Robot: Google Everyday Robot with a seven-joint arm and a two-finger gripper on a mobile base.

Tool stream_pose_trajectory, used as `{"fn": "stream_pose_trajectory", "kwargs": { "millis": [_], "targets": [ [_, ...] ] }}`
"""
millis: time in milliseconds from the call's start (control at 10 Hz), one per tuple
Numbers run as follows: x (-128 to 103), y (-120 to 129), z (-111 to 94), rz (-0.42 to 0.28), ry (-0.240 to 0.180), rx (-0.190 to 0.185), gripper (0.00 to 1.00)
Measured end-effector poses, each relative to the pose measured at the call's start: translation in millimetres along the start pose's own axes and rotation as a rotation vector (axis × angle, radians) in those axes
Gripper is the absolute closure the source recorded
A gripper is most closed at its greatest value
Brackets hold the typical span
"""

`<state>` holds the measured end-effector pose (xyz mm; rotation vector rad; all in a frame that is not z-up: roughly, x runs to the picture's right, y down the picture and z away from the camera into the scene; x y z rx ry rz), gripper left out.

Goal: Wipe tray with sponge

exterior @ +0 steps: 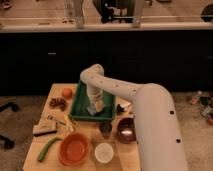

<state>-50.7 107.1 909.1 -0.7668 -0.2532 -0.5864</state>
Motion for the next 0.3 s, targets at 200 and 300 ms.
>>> {"fn": "stream_pose_trajectory", "kwargs": {
  "millis": [200,300],
  "targets": [
    [8.7,-7.6,4.1,0.004,-0.003,0.003,1.0],
    [11.6,-13.4,6.0,0.001,-0.003,0.003,1.0]
  ]
}}
